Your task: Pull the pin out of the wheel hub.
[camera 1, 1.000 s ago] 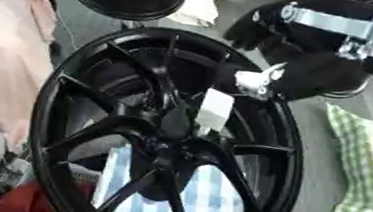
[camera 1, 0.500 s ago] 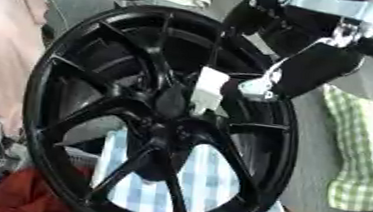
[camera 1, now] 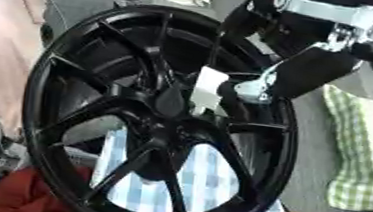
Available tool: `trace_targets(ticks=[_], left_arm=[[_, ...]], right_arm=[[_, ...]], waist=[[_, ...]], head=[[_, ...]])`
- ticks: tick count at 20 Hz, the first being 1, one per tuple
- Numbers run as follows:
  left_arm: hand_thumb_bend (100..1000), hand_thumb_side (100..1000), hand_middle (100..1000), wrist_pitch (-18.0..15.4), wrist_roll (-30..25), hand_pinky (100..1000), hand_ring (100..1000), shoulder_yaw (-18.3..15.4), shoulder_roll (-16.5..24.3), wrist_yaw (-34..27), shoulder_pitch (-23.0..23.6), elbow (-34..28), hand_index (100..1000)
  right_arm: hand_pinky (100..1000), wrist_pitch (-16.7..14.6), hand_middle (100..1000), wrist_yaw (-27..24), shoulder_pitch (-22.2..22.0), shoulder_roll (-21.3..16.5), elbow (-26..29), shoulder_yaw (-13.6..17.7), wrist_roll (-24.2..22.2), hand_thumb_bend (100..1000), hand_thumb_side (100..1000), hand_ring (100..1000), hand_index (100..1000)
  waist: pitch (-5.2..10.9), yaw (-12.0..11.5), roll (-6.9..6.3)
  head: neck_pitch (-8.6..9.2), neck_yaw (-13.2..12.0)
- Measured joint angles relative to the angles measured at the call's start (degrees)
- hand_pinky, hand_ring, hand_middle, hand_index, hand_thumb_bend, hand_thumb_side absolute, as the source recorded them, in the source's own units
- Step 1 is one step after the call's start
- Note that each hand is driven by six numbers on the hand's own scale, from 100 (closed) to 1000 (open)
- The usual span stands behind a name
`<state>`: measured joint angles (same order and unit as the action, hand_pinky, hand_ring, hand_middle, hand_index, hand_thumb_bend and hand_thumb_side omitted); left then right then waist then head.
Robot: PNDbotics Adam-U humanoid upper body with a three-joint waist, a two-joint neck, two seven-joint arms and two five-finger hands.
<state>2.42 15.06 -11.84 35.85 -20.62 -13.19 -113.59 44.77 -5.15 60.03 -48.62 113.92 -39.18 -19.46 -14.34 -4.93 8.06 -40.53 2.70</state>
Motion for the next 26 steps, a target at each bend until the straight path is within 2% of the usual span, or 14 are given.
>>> trace_targets(ticks=[9, 15, 26], left_arm=[[208, 634, 611, 0.1, -0.3, 767, 703, 0.0, 0.0, 0.4, -0.4, 0.0, 767], [203, 639, 611, 0.2, -0.5, 766, 703, 0.2, -0.1, 0.5, -0.8, 0.0, 766], [200, 644, 612, 0.2, -0.7, 767, 705, 0.3, -0.1, 0.9, -0.9, 0.0, 766]], right_arm=[[854, 1.2, 785, 0.2, -1.1, 0.5, 0.0, -0.2, 0.5, 444, 288, 884, 843], [852, 1.1, 786, 1.1, -1.1, 1.0, 0.0, -0.4, 0.4, 438, 297, 886, 842], [847, 1.2, 770, 1.9, -0.5, 2.2, 0.0, -1.1, -1.0, 447, 284, 876, 831]], waist=[[-1.9, -0.4, 0.03], [-3.02, -0.7, 0.18], [-3.53, -1.0, 0.7]], head=[[1.38, 0.2], [1.55, 0.3], [1.7, 0.0]])
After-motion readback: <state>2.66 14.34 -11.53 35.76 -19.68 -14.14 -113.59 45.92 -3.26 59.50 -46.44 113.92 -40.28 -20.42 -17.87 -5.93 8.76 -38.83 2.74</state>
